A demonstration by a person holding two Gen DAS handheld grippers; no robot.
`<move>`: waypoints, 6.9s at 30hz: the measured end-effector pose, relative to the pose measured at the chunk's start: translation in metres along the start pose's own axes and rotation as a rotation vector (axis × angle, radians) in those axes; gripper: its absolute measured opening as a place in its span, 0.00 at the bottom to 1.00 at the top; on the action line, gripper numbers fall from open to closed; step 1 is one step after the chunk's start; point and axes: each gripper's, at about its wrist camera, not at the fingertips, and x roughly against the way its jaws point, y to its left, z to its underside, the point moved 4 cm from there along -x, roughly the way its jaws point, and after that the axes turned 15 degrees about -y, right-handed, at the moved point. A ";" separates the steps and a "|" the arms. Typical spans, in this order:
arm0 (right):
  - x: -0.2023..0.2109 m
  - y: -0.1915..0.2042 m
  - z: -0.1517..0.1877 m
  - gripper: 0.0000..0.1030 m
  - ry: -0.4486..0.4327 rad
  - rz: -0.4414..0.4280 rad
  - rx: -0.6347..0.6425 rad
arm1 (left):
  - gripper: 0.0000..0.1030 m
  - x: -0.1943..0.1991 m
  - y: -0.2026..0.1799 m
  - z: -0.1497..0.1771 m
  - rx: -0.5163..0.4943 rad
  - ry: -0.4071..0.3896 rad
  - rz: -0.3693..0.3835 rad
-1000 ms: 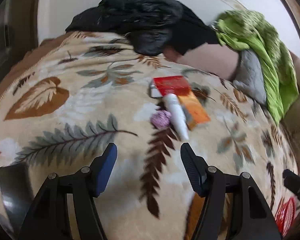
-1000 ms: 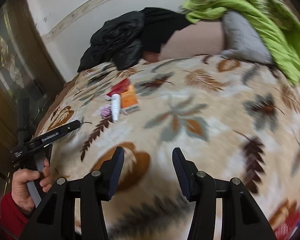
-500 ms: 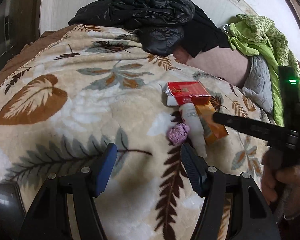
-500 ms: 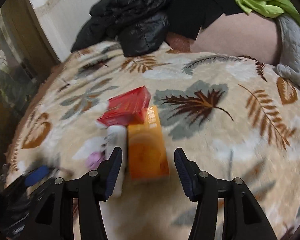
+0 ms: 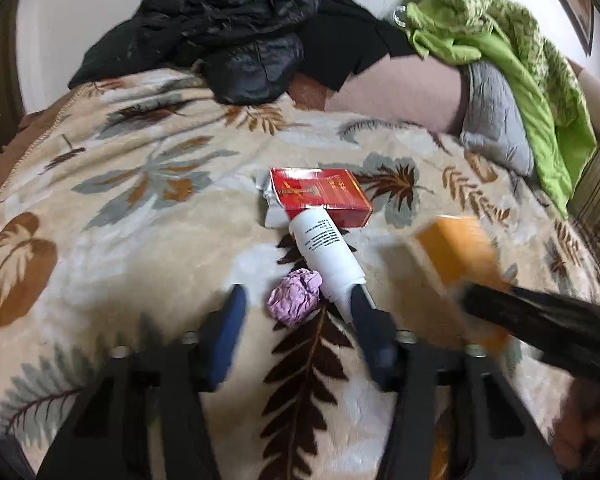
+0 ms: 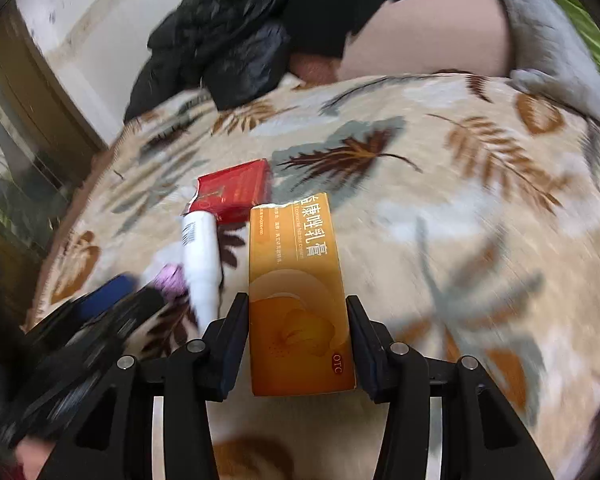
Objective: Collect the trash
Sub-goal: 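Grasp the pink tissue with the left gripper while the right grasps the orange box, then lift the pink tissue with the left gripper while the right lifts the orange box, then carry the tissue and orange box to the red wastebasket and open both grippers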
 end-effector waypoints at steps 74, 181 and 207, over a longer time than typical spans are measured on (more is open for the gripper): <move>0.137 0.015 0.081 0.50 -0.164 0.033 0.195 | 0.26 0.167 -0.054 0.061 -0.146 -0.181 -0.249; 0.146 0.008 0.077 0.50 -0.196 0.083 0.187 | 0.26 0.164 -0.078 0.067 -0.171 -0.182 -0.150; 0.162 0.004 0.071 0.50 -0.212 0.058 0.131 | 0.26 0.174 -0.084 0.062 -0.149 -0.204 -0.091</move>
